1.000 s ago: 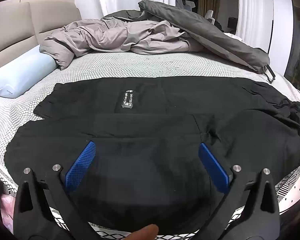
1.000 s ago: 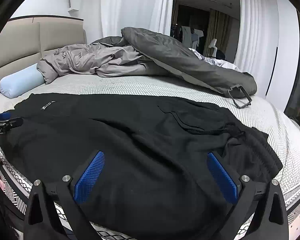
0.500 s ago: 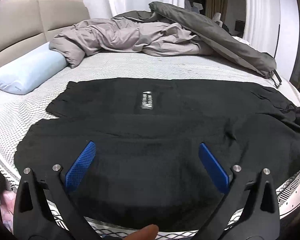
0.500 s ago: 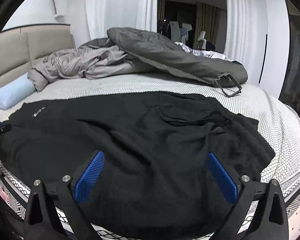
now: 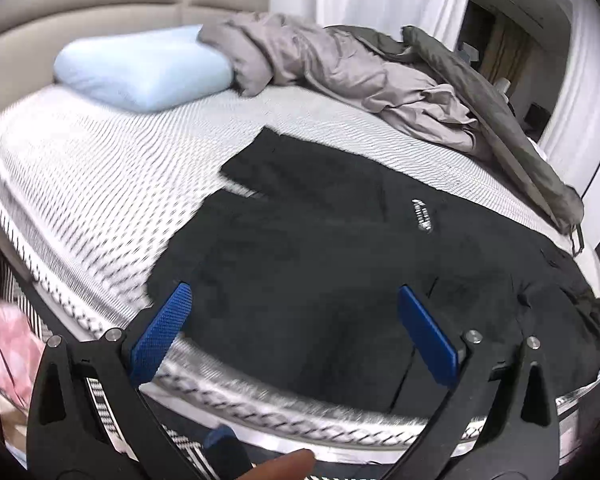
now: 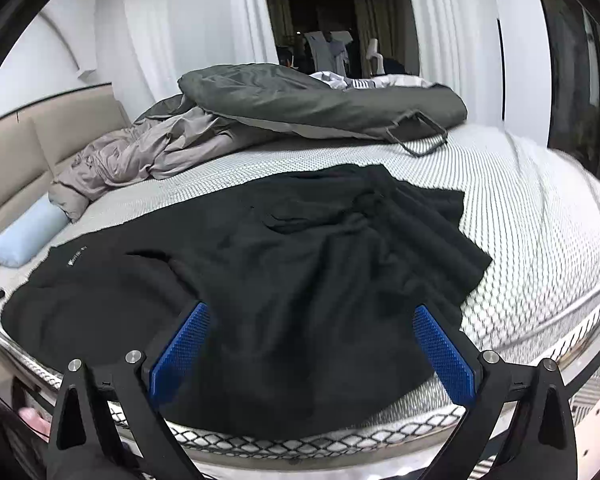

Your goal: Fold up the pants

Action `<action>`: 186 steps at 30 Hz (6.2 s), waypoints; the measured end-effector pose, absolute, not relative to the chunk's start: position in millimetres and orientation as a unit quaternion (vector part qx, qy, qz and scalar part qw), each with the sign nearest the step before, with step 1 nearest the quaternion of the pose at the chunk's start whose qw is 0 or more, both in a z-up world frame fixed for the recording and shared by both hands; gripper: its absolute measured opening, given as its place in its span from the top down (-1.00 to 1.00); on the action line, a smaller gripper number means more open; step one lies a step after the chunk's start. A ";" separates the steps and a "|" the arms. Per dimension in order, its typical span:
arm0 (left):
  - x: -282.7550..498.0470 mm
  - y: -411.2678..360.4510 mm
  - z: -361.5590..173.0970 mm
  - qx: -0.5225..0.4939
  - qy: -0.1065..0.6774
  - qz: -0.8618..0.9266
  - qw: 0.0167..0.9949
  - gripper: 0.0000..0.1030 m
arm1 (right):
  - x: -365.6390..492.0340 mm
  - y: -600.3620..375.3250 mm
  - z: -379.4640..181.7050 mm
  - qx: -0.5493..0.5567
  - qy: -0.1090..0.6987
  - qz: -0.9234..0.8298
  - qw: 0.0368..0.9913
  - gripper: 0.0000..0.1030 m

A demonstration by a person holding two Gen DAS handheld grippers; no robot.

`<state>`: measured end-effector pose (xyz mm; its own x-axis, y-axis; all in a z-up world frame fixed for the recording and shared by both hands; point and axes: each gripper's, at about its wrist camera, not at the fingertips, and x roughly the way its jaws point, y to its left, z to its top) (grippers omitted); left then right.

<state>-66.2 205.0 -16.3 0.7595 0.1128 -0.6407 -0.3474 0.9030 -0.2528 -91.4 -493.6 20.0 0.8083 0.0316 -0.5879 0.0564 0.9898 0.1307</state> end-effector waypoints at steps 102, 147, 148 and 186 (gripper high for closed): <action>87.5 194.8 28.5 -0.245 0.391 0.113 0.880 -0.42 | 39.1 -502.1 65.8 0.227 0.351 0.022 0.908 -0.84; 76.9 86.4 -7.1 -0.211 0.438 0.008 0.874 0.37 | 39.2 -460.7 2.4 0.209 0.418 0.052 0.883 -0.84; 77.9 85.0 -7.9 -0.217 0.438 0.000 0.872 0.37 | 39.1 -459.8 3.1 0.211 0.417 0.056 0.882 -0.84; 121.2 79.4 -35.3 -0.279 0.439 0.012 0.854 0.93 | 1.2 -546.2 14.2 0.314 0.348 -0.036 0.883 -0.84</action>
